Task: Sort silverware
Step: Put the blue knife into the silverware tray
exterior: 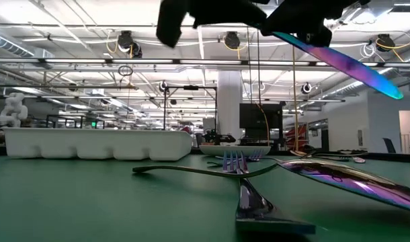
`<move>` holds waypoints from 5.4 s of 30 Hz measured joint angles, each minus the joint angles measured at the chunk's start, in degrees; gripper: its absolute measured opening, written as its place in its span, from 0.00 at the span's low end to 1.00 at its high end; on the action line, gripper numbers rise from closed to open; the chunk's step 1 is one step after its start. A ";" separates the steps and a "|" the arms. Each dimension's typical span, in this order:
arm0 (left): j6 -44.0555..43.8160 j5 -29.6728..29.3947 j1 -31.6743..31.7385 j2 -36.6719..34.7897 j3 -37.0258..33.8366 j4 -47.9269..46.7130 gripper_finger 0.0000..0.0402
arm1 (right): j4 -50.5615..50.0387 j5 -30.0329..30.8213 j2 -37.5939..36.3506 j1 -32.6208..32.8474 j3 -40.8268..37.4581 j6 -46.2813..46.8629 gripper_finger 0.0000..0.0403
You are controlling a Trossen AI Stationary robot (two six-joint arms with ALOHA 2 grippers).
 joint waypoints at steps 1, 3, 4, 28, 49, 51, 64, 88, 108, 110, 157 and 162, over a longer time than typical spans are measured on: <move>4.66 -0.36 0.01 0.44 0.00 0.41 0.41 | 0.41 -0.31 0.00 -0.17 -0.02 0.97 0.00; 11.85 -1.43 0.31 1.70 0.00 1.04 0.41 | 2.79 -2.15 0.00 -0.78 -0.02 2.16 0.00; 14.88 -2.29 0.44 2.57 0.00 2.15 0.41 | 4.49 -3.20 0.00 -1.03 -0.02 2.41 0.00; 44.72 -16.94 -2.72 16.38 -1.29 43.16 0.41 | 7.47 -9.75 -4.44 -5.44 0.00 5.10 0.00; 54.94 -8.20 0.12 16.36 -1.29 50.56 0.41 | 7.88 -11.81 -2.64 -5.45 -0.04 13.54 0.00; 55.14 -7.56 0.53 16.36 -1.29 49.86 0.41 | 8.64 -12.01 -2.60 -5.47 -0.04 13.85 0.00; 55.13 -6.78 0.99 16.36 -1.29 49.47 0.41 | 10.56 -14.55 -0.14 -5.47 -0.03 15.91 0.00; 54.61 -9.41 0.71 16.25 -1.25 49.33 0.03 | 12.15 -14.74 0.15 -6.50 -0.08 13.60 0.17; 38.62 -16.49 0.56 16.34 -1.36 49.23 0.03 | -13.11 2.82 -15.35 -5.75 0.00 0.57 0.43; 38.09 -17.68 0.55 16.34 -1.34 49.24 0.03 | -14.31 7.40 -15.67 -5.26 0.00 0.72 0.43; -106.47 17.05 44.37 -36.09 -22.01 -54.82 0.05 | -12.90 18.19 -15.50 -2.43 -6.55 0.35 0.43; -114.82 17.04 43.11 -38.57 -21.97 -63.99 0.04 | -13.11 16.64 -15.50 -2.43 -6.55 -0.67 0.43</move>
